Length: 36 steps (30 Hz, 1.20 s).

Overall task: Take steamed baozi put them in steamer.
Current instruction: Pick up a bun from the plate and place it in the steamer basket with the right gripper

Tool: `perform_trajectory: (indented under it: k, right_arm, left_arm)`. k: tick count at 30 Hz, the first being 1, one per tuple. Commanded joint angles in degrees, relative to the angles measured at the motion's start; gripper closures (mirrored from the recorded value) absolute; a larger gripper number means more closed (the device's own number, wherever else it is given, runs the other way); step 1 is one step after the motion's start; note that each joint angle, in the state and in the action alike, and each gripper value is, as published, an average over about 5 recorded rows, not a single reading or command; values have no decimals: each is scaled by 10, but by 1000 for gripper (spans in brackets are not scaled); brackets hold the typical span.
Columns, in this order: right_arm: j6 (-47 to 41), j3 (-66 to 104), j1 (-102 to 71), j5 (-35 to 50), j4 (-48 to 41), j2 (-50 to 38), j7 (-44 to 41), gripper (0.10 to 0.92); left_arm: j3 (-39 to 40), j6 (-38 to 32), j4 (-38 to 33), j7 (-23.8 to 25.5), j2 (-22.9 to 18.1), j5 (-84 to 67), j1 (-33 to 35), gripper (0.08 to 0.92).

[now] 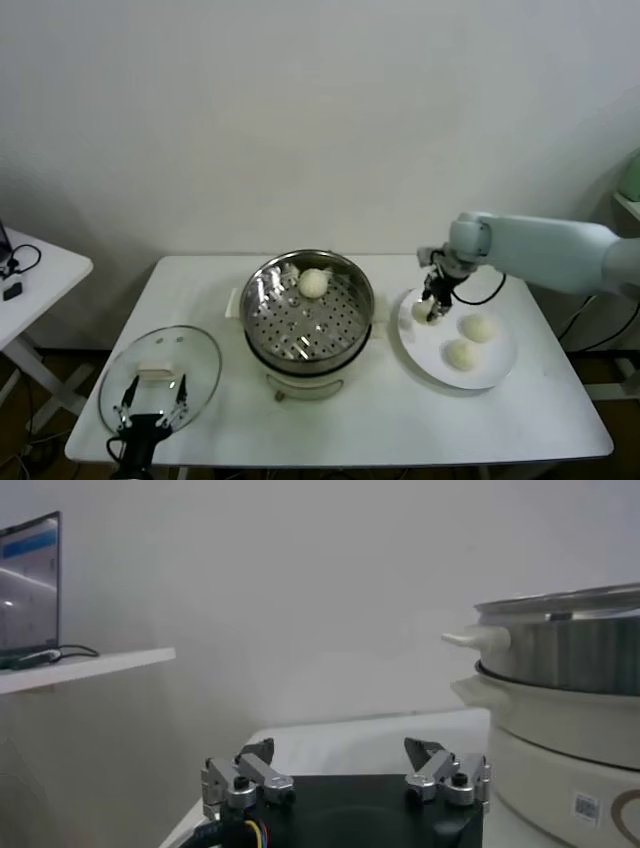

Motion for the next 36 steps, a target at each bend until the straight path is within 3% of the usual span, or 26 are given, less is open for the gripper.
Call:
perform_trajectory:
  k: [1, 9, 21, 36]
  right_arm:
    - [10, -53, 225, 109, 97, 16, -49, 499]
    - [-38, 74, 186, 159, 113, 94, -5, 500]
    - [-68, 143, -21, 106, 21, 264, 58, 499]
    - [-64, 133, -109, 30, -51, 300, 71, 504]
  left_arm:
    - [-1, 2, -10, 1, -1, 1, 0, 177]
    - [2, 1, -14, 2, 0, 3, -3, 177]
    - [-2, 5, -25, 3, 1, 4, -2, 177]
    - [0, 4, -23, 4, 0, 4, -2, 177]
